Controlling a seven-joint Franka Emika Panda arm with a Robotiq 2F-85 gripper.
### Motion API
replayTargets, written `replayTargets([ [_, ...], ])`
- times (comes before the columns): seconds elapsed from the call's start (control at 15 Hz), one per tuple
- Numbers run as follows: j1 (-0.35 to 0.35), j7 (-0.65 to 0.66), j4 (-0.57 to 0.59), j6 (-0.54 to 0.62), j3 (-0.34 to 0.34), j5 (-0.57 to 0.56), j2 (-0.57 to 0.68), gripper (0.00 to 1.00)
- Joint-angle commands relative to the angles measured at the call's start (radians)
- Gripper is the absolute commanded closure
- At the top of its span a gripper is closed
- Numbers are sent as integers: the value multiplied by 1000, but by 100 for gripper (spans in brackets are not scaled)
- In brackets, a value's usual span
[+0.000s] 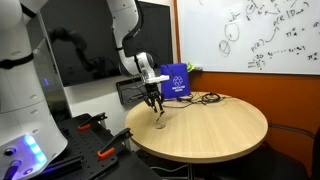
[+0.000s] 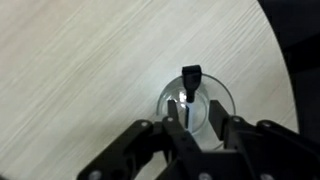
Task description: Pick up the pen from the cup and place it on the table
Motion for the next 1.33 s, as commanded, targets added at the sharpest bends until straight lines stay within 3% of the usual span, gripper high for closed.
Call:
replayTargets([
  [0.0,-5,-28,15,3,0,-20,16,73],
  [0.07,-7,-34,16,4,0,-19,22,70],
  [0.53,-2,-40,46,-7,-7,-41,68,70],
  [0.8,-1,-45,51,-17,-11,-77,80,79],
  [0.87,1,-42,51,-19,-12,-87,81,89],
  [1.0,1,-44,45,-18,-9,-110,78,100],
  [1.27,11,-58,15,-59,-2,-153,40,97],
])
